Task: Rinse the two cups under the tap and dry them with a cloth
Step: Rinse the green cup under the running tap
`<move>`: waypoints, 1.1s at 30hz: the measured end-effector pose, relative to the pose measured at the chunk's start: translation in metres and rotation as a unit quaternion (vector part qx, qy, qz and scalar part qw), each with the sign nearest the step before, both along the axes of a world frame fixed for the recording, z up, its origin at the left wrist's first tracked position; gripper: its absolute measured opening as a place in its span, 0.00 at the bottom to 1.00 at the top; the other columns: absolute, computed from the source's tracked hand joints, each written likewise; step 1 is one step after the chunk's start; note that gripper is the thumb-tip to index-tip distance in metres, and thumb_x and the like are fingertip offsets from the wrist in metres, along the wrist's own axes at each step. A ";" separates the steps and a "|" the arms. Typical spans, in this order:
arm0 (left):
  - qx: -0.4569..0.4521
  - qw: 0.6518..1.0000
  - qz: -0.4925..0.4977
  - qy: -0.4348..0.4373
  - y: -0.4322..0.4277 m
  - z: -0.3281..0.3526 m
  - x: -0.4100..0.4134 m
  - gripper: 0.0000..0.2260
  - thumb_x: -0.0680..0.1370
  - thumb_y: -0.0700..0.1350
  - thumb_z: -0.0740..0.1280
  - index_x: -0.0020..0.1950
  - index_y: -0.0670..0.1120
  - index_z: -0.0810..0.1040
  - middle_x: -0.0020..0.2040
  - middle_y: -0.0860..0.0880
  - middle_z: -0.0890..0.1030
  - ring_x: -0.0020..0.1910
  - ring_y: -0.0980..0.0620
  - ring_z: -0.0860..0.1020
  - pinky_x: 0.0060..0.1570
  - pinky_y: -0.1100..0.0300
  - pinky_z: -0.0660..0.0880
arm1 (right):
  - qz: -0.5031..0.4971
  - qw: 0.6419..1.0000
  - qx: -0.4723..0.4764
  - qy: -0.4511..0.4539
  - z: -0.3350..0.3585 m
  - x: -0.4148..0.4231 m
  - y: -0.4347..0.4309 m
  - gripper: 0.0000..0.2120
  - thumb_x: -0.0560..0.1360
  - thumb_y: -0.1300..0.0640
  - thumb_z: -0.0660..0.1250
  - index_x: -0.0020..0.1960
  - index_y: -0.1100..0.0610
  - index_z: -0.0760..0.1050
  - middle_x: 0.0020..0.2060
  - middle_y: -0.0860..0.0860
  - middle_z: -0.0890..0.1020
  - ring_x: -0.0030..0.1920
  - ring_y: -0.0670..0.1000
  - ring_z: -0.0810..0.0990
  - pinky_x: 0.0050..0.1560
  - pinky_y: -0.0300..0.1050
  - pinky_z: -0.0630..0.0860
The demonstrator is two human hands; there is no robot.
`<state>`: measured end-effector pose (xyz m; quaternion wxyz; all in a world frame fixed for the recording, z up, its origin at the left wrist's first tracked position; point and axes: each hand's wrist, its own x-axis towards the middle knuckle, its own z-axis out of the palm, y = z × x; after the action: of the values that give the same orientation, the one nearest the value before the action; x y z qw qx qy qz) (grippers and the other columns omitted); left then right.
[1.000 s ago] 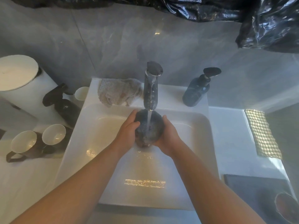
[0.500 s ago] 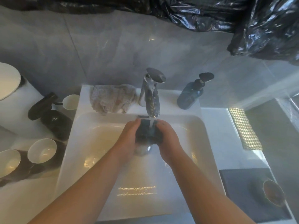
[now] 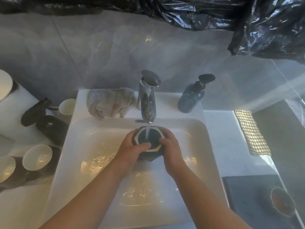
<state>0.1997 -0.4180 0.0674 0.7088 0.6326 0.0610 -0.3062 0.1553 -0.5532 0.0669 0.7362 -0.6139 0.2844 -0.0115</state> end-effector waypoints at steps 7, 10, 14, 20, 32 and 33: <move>0.073 0.990 0.090 -0.079 0.000 0.003 -0.006 0.14 0.72 0.39 0.76 0.44 0.59 0.82 0.46 0.52 0.85 0.49 0.48 0.84 0.50 0.48 0.83 | 0.042 0.998 -0.041 -0.036 0.002 -0.009 0.019 0.19 0.73 0.66 0.59 0.62 0.56 0.77 0.53 0.54 0.83 0.52 0.50 0.83 0.44 0.37 0.80; 0.072 0.989 0.118 -0.055 0.000 0.001 -0.010 0.05 0.72 0.46 0.75 0.45 0.54 0.82 0.45 0.49 0.85 0.48 0.45 0.84 0.52 0.41 0.82 | 0.045 0.993 -0.104 -0.019 0.001 -0.011 0.026 0.13 0.80 0.61 0.60 0.60 0.51 0.78 0.53 0.50 0.84 0.54 0.49 0.83 0.45 0.34 0.79; 0.034 0.985 0.161 0.043 -0.001 0.006 -0.011 0.19 0.68 0.60 0.68 0.49 0.48 0.82 0.50 0.41 0.84 0.53 0.36 0.82 0.56 0.34 0.79 | 0.008 0.995 -0.094 -0.016 0.007 -0.006 0.030 0.12 0.84 0.55 0.59 0.54 0.53 0.82 0.47 0.48 0.85 0.50 0.49 0.83 0.44 0.35 0.79; 0.048 0.992 0.058 0.104 0.004 0.014 0.006 0.15 0.66 0.57 0.69 0.42 0.47 0.84 0.46 0.41 0.86 0.46 0.39 0.83 0.51 0.40 0.80 | -0.017 0.997 -0.033 0.073 0.012 0.004 0.029 0.11 0.81 0.54 0.63 0.52 0.54 0.84 0.46 0.49 0.86 0.50 0.54 0.84 0.37 0.37 0.77; 0.116 0.989 0.081 0.040 -0.002 0.019 0.013 0.08 0.68 0.51 0.66 0.39 0.48 0.81 0.46 0.39 0.84 0.50 0.35 0.83 0.52 0.38 0.80 | -0.007 0.989 -0.038 0.142 0.023 0.017 0.027 0.13 0.81 0.58 0.58 0.45 0.57 0.80 0.45 0.56 0.82 0.47 0.56 0.82 0.43 0.44 0.77; 0.116 0.988 0.089 0.052 -0.001 0.017 0.015 0.08 0.69 0.49 0.64 0.38 0.46 0.80 0.46 0.37 0.83 0.49 0.34 0.83 0.50 0.40 0.80 | -0.004 0.988 -0.039 0.146 0.023 0.018 0.025 0.13 0.82 0.60 0.58 0.45 0.58 0.80 0.44 0.55 0.81 0.46 0.53 0.82 0.44 0.43 0.77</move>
<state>0.2145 -0.4195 0.0847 0.6510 0.6858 0.1884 -0.2652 0.1730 -0.5282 0.0895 0.6622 -0.6361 0.3906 0.0646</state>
